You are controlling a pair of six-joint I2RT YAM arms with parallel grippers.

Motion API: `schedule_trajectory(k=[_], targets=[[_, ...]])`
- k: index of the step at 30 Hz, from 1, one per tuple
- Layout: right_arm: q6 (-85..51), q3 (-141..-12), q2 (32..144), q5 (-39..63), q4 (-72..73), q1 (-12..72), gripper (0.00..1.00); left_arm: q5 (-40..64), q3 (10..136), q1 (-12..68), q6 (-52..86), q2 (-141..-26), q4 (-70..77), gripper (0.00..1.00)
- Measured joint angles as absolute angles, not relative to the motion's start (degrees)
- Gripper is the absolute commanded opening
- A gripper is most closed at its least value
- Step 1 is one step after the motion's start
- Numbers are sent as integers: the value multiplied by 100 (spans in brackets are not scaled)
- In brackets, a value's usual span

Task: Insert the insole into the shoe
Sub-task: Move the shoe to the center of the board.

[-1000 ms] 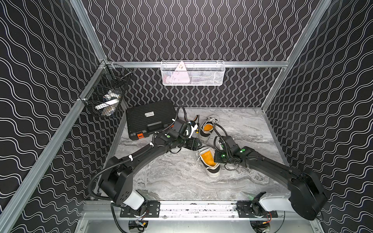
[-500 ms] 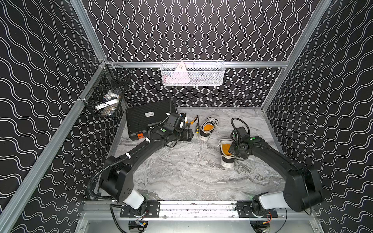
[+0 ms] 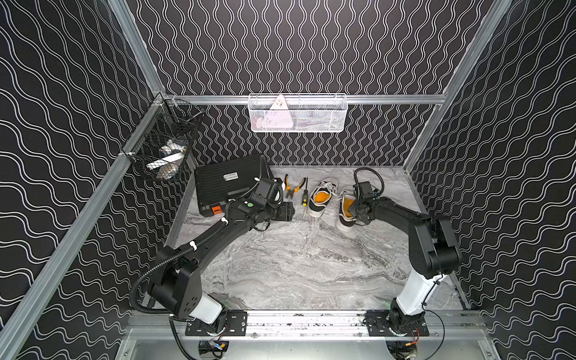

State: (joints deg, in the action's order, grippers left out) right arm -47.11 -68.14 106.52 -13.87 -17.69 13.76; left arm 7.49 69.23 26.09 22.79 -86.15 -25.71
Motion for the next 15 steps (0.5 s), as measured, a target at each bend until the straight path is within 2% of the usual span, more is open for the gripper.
schedule_trajectory(k=[5,8,13,15], targets=[[-4539,-7238,11109,-1334,-1516,1308,16,731,6943,2606,2274,-8615,-2615,70],[-4486,-7363,11225,-1245,-1520,1302,27,725,6969,2606,2274,-8624,-2652,70],[-4357,-7498,11091,-1092,-1675,1302,53,683,6987,2606,2272,-8678,-2665,70],[-4235,-7428,10757,-1057,-1780,1302,59,644,6987,2606,2248,-8685,-2694,70]])
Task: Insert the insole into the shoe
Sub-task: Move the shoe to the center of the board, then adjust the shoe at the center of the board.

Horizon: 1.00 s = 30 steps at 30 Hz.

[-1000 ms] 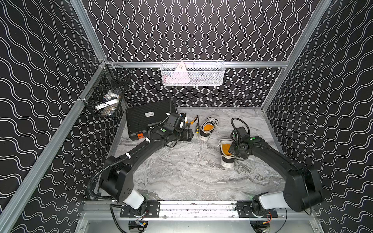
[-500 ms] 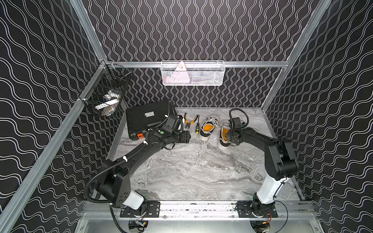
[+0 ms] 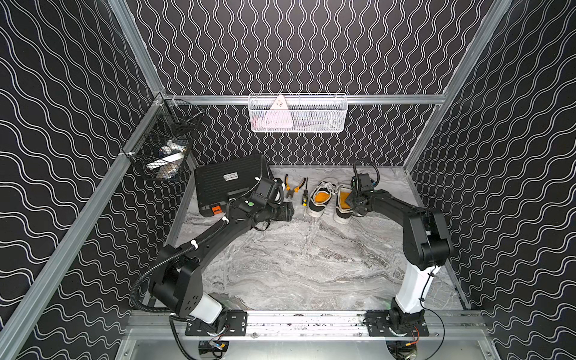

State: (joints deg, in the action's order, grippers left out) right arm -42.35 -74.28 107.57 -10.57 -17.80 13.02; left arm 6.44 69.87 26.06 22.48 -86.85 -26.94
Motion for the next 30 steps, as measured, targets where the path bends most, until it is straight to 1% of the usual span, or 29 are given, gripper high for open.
schedule_trajectory(k=[5,8,11,15,18,23,26,30], targets=[[-4082,-7269,9872,-1094,-2193,1345,63,576,6984,2606,2233,-8759,-2707,70],[-3933,-7148,9596,-1109,-2381,1579,69,574,6987,2602,2233,-8820,-2705,70],[-3791,-7290,9725,-1035,-2491,1916,76,578,7039,2600,2233,-8917,-2705,70],[-3658,-7784,10206,-1017,-2598,2285,80,582,7120,2598,2231,-8989,-2709,70],[-3588,-8221,10645,-1055,-2661,2357,83,582,7137,2596,2220,-8989,-2703,70],[-3376,-8882,11343,-1146,-2965,2351,82,574,7137,2593,2099,-8960,-2731,70],[-3317,-9192,11664,-1149,-3138,2353,79,554,7135,2582,2084,-8930,-2742,70],[-3162,-9400,12029,-1100,-3312,2292,66,532,7135,2547,2080,-8925,-2744,70]])
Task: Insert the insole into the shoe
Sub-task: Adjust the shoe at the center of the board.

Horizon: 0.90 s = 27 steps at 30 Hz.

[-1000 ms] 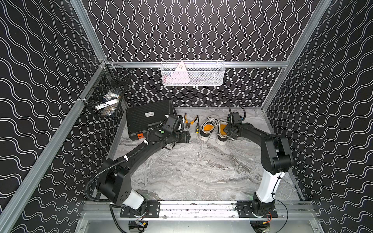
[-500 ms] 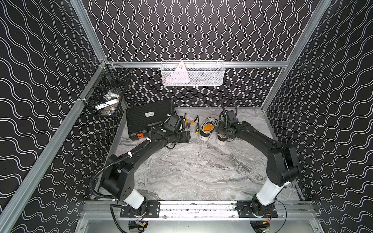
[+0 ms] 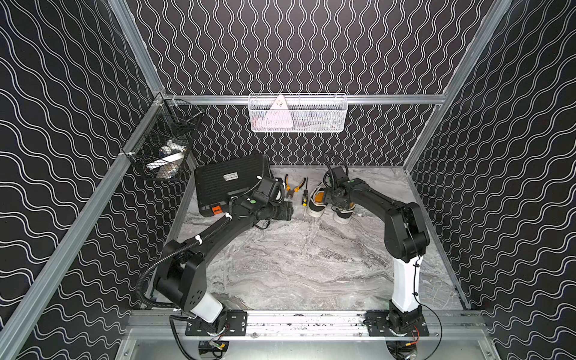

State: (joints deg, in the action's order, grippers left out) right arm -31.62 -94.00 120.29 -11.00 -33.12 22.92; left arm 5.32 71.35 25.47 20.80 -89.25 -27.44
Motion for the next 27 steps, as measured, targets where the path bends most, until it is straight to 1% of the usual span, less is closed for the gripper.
schedule_trajectory(k=[1,3,5,7,11,13,15,17,20,22,26,27], targets=[[-3105,-9415,12064,-1079,-3339,2263,62,530,7135,2541,2078,-8925,-2744,70],[-3037,-9415,12088,-1009,-3354,2167,51,532,7135,2526,2069,-8925,-2744,70],[-2934,-9356,12064,-967,-3347,2047,44,528,7135,2508,2060,-8925,-2744,70],[-2882,-9190,11948,-930,-3336,1918,42,515,7133,2495,2060,-8925,-2744,70],[-2644,-8906,11690,-847,-3312,1745,45,517,7124,2488,2060,-8943,-2735,70],[-2545,-8825,11673,-779,-3247,1704,48,526,7122,2486,2062,-8978,-2709,70],[-2386,-8768,11673,-666,-3148,1691,56,556,7122,2488,2062,-9006,-2696,70],[-2252,-8770,11673,-554,-3085,1699,61,582,7122,2486,2062,-9015,-2692,70],[-2025,-8842,11671,-399,-3083,1704,63,582,7122,2486,2062,-9017,-2676,70],[-1907,-8890,11574,-353,-3105,1702,66,582,7122,2486,2062,-9019,-2668,70],[-1857,-9201,11161,-250,-3321,1702,82,580,7126,2447,2062,-9048,-2683,74],[-1859,-9177,10938,-248,-3398,1704,92,576,7131,2410,2064,-9048,-2689,76]])
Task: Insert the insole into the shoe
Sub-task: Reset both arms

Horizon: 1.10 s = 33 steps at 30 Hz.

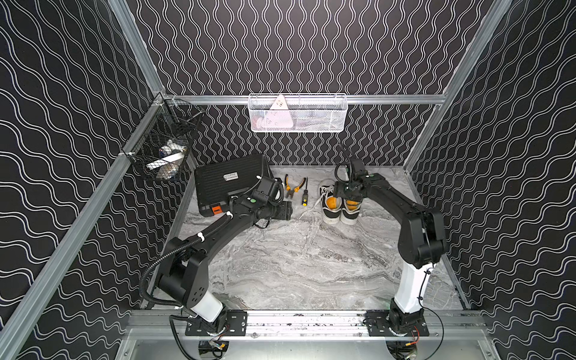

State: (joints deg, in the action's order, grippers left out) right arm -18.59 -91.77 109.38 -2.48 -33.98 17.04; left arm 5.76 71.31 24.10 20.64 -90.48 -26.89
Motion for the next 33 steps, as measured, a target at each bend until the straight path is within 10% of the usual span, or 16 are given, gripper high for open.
schedule_trajectory(k=[2,6,11,22,33], targets=[[-1907,-8840,10462,-202,-3345,1704,100,561,7133,2318,2071,-9048,-2672,99],[-2010,-7177,9164,-408,-2821,1712,100,364,7089,2147,2080,-9039,-2587,88],[-1977,-5142,7863,-1490,-1173,1590,100,-506,6869,2064,1828,-9026,-2412,99],[-1391,-4069,8165,-2646,609,554,100,-2182,3736,1216,108,-8680,801,99],[-784,-2182,8993,-1855,4128,102,100,-1135,2099,259,54,-9426,4543,100]])
